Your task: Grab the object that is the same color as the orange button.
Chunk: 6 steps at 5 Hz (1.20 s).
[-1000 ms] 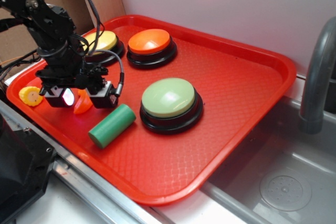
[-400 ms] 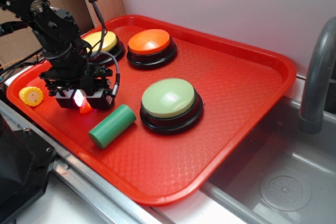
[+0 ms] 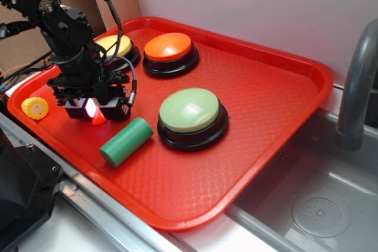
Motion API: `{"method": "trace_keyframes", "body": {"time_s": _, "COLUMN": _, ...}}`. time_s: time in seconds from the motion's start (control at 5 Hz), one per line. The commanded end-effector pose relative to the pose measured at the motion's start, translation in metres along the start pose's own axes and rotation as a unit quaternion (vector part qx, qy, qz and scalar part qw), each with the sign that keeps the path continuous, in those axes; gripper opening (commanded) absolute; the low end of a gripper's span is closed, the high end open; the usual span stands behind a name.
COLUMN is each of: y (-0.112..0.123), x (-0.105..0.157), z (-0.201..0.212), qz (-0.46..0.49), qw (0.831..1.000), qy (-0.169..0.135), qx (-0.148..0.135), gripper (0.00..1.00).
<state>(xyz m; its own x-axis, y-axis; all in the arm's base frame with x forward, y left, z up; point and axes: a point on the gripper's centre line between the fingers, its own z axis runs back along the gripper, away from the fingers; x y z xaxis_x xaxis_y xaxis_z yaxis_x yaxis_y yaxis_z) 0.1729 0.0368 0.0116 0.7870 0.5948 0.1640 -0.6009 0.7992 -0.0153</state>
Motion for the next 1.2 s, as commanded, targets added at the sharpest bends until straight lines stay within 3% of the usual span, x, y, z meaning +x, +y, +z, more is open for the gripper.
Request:
{"method": "trace_keyframes", "body": {"time_s": 0.0, "y": -0.003, "x": 0.026, "z": 0.059, "qz": -0.048, "qw": 0.999, "qy": -0.005, "qx": -0.017, "gripper": 0.00}}
{"method": "trace_keyframes", "body": {"time_s": 0.2, "y": -0.014, "x": 0.031, "z": 0.093, "qz": -0.110, "qw": 0.993, "qy": 0.004, "qx": -0.032, "gripper": 0.00}}
{"method": "trace_keyframes", "body": {"time_s": 0.4, "y": -0.030, "x": 0.030, "z": 0.124, "qz": -0.186, "qw": 0.980, "qy": 0.035, "qx": -0.063, "gripper": 0.00}}
{"method": "trace_keyframes", "body": {"time_s": 0.8, "y": -0.053, "x": 0.026, "z": 0.164, "qz": -0.229, "qw": 0.969, "qy": 0.041, "qx": -0.082, "gripper": 0.00}}
{"method": "trace_keyframes", "body": {"time_s": 1.0, "y": -0.048, "x": 0.024, "z": 0.165, "qz": -0.205, "qw": 0.976, "qy": 0.020, "qx": -0.076, "gripper": 0.00}}
